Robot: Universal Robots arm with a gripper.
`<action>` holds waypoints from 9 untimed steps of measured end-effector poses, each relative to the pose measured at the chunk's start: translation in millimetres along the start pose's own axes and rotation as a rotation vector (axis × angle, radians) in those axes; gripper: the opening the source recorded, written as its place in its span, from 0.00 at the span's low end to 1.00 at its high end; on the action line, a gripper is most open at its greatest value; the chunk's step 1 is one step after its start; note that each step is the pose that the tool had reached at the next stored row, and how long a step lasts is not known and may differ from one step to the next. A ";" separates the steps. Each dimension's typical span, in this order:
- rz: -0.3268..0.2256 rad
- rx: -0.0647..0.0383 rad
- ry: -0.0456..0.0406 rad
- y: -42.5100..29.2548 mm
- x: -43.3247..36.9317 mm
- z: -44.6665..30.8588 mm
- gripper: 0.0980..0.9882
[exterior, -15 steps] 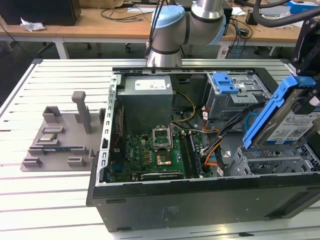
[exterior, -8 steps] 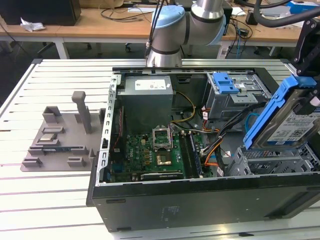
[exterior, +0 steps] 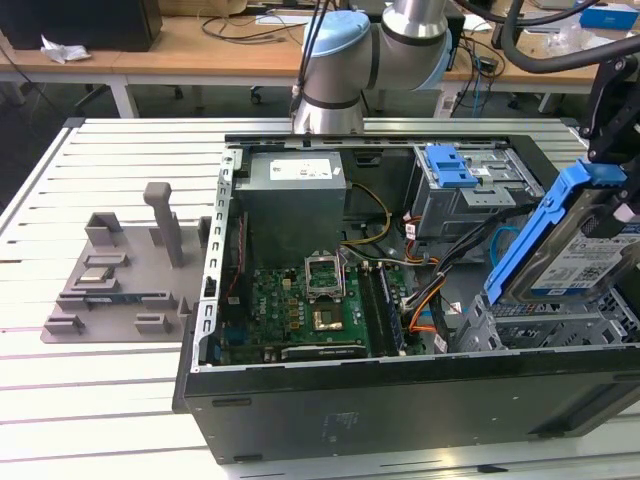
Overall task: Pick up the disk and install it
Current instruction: 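Insert the disk into the insertion slot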
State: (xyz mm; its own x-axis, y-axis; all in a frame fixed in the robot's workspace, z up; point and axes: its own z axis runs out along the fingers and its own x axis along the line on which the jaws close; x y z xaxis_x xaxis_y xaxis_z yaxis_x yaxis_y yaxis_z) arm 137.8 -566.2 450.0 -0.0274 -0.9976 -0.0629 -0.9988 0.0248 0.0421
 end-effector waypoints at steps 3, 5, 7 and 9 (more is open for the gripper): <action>0.001 0.000 0.0177 -0.2 0.1 0.8 0.30; 0.001 0.001 0.0204 -1.0 0.1 2.0 0.30; 0.001 0.000 0.0204 -2.4 -0.5 2.9 0.30; 0.001 0.000 0.0203 -3.2 -2.6 4.1 0.30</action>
State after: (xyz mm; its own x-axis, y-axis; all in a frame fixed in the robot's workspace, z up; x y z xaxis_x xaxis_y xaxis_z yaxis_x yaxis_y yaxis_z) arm 140.9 -563.5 445.9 -0.0277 -0.9987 -0.0425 -0.9988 0.0259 0.0417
